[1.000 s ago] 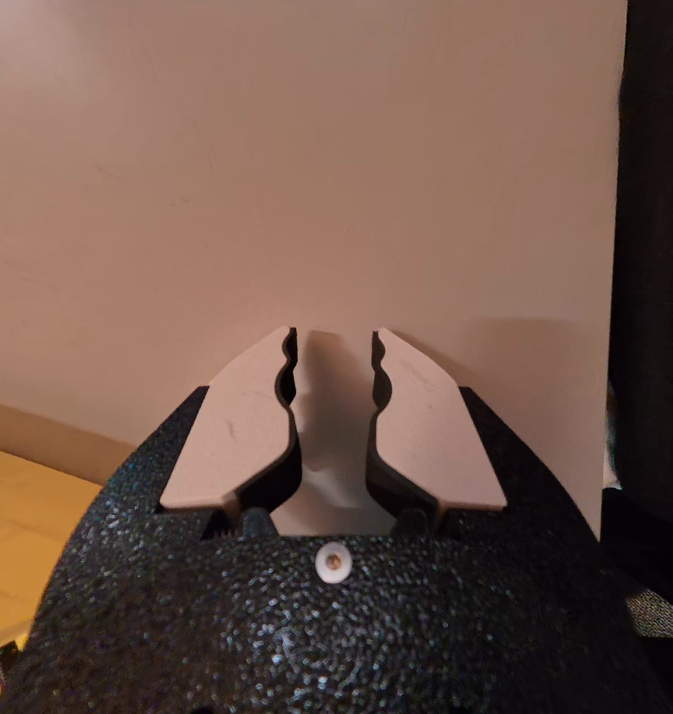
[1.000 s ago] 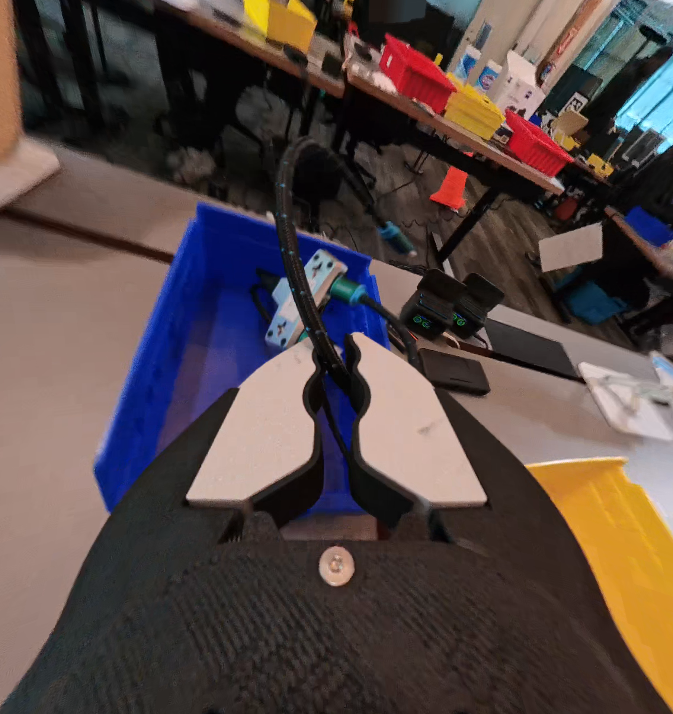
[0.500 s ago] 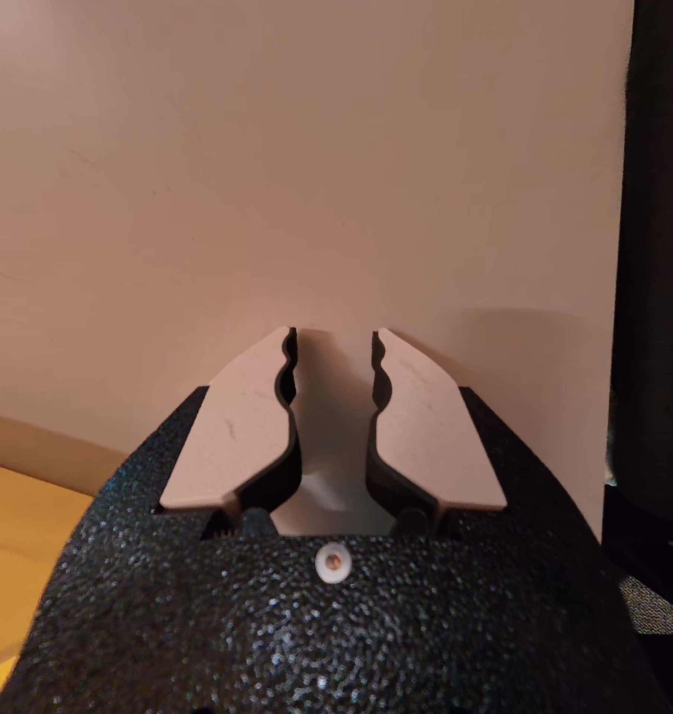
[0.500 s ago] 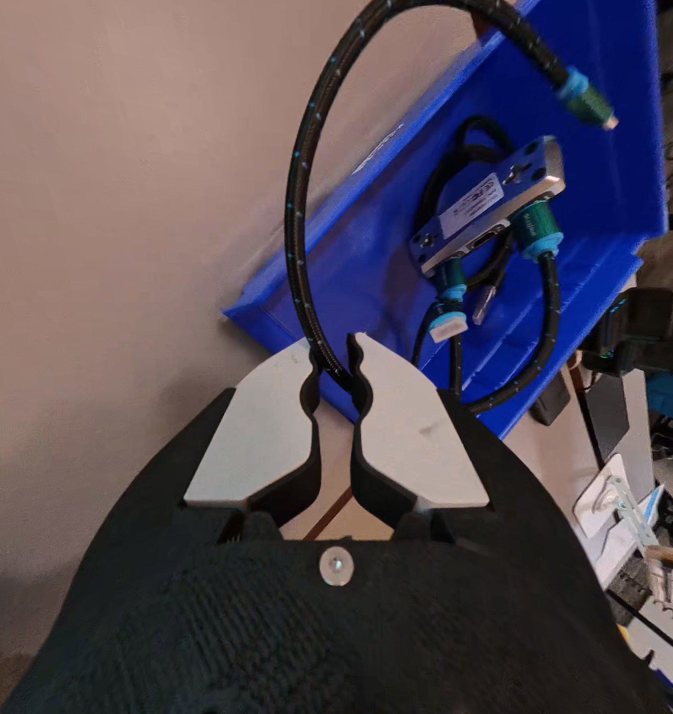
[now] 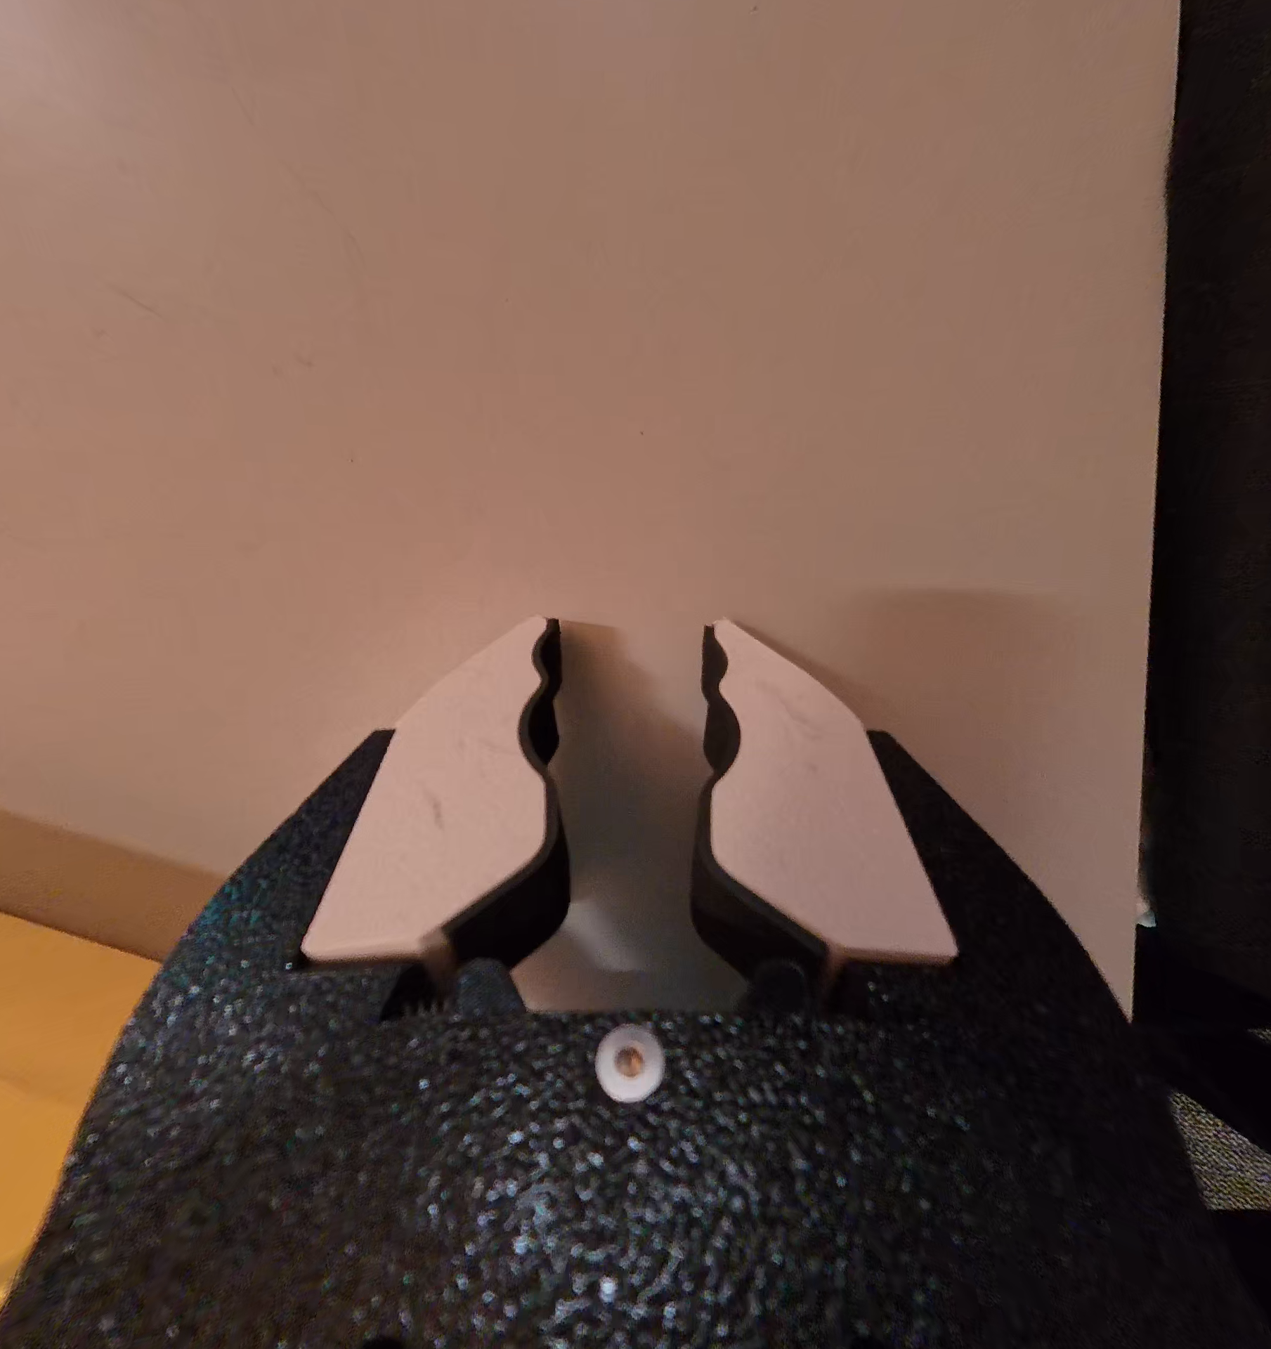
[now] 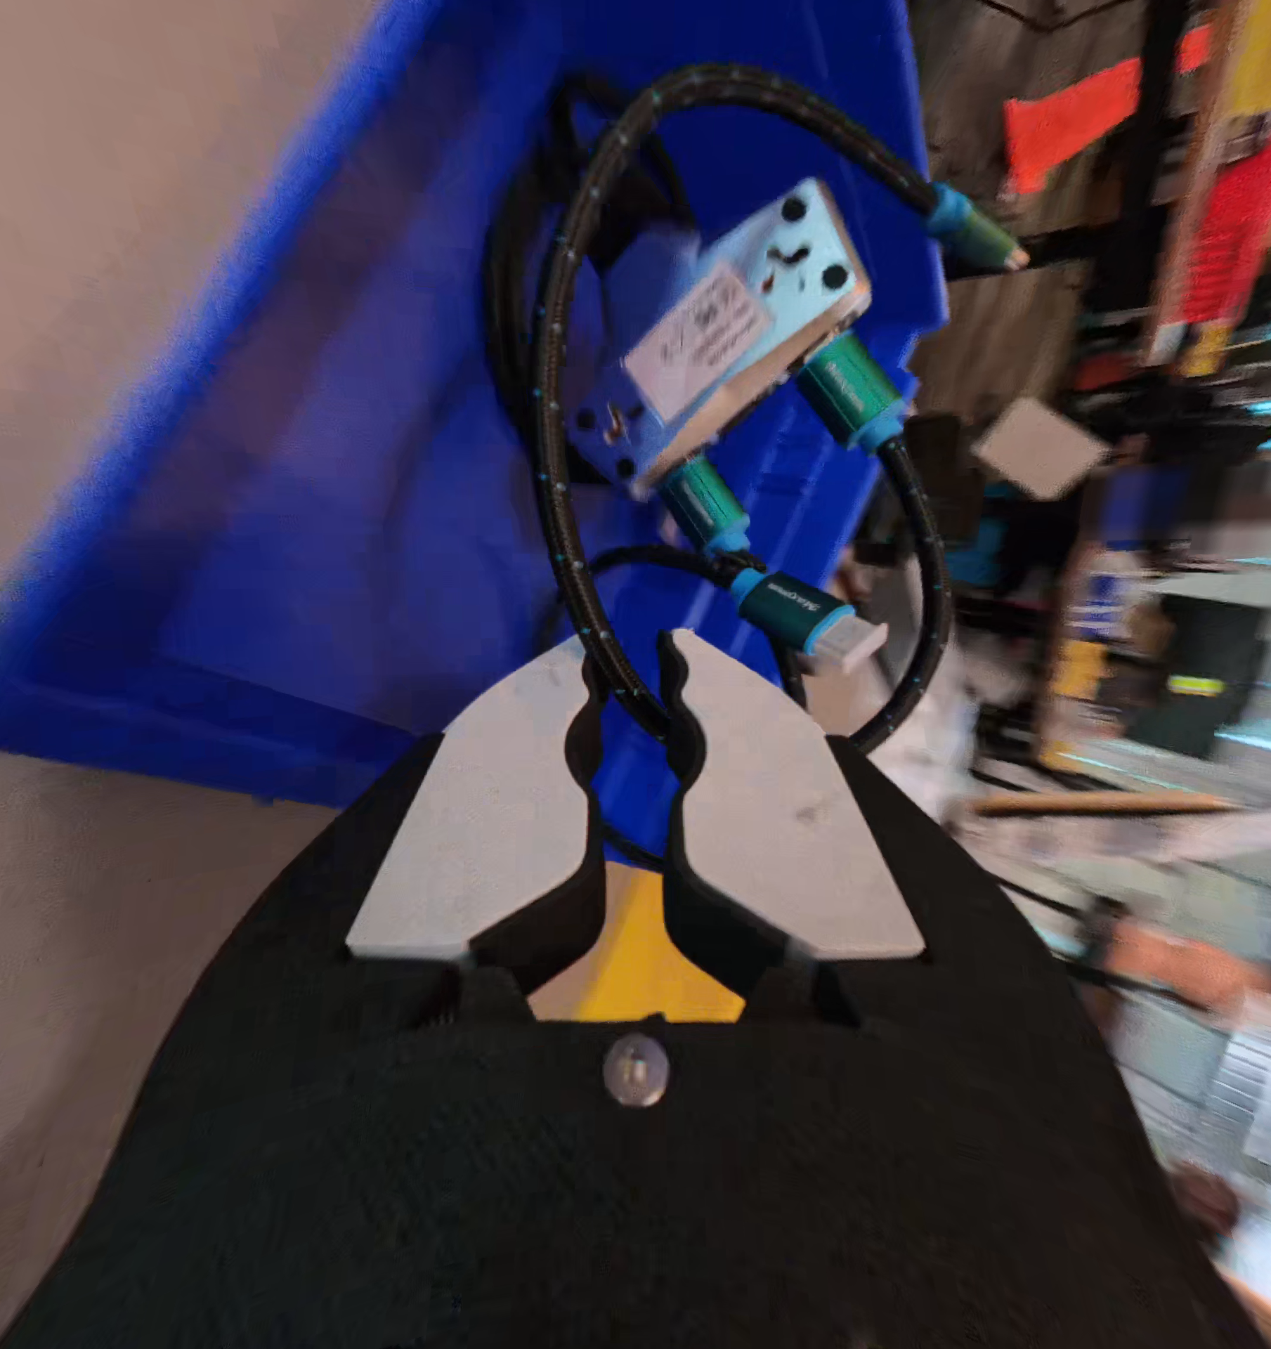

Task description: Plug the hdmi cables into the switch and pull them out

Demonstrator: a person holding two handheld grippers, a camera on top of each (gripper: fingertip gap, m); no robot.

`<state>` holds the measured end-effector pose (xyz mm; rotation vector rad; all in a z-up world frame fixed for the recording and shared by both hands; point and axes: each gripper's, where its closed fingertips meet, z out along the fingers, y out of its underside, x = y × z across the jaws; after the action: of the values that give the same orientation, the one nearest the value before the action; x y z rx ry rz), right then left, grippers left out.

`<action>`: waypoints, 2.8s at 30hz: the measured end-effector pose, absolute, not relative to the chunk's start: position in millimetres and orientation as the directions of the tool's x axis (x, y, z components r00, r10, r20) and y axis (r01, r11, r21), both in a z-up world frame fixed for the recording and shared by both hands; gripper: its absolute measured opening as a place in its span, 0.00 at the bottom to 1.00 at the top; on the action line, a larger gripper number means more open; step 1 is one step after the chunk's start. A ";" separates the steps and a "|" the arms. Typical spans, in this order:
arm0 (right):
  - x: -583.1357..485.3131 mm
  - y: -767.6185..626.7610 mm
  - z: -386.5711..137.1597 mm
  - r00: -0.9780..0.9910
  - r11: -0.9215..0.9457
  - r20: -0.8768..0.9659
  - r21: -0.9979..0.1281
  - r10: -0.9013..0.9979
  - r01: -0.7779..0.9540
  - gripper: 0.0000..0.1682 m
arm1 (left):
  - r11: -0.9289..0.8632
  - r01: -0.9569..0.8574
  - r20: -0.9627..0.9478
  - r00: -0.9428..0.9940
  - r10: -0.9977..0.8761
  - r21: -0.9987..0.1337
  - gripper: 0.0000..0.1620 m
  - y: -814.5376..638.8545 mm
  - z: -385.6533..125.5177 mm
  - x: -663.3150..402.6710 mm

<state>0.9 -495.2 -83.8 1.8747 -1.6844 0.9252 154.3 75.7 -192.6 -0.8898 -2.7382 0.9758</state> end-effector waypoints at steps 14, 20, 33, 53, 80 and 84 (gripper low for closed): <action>14.0 -415.8 -82.1 0.215 -0.430 0.548 -0.299 -0.808 -0.852 0.35 | 0.630 0.478 -0.081 -0.830 0.552 -0.612 0.22 74.9 -193.1 153.8; 22.0 -369.7 29.1 -0.103 -0.284 0.403 -0.783 -0.910 -0.554 0.35 | 0.606 0.467 -0.081 -0.829 0.553 -0.644 0.22 72.4 -185.1 150.6; 124.2 -250.1 -86.8 0.014 -0.242 0.273 -0.828 -0.962 -0.506 0.38 | 0.449 0.181 -0.256 -0.960 -0.113 -0.875 0.23 90.6 -57.1 274.9; 134.2 -220.1 -93.7 0.239 -0.505 0.447 -0.714 -0.862 -0.485 0.39 | 0.706 -0.641 -0.078 -0.721 -0.688 -0.302 0.32 53.1 -128.2 533.9; 121.3 -219.5 -130.7 0.336 -0.541 0.424 -0.659 -0.841 -0.523 0.41 | 0.786 -0.432 0.114 -0.896 -0.428 -0.442 0.09 29.5 -140.4 511.8; 139.4 -210.3 -102.4 0.232 -0.456 0.393 -0.790 -0.890 -0.410 0.41 | 0.735 -0.296 0.041 -0.938 -0.343 -0.610 0.09 22.3 -86.2 502.6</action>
<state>139.4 -210.3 -102.4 2.8295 -1.7042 1.6723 502.6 22.3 -86.2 0.5523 -2.9947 1.0323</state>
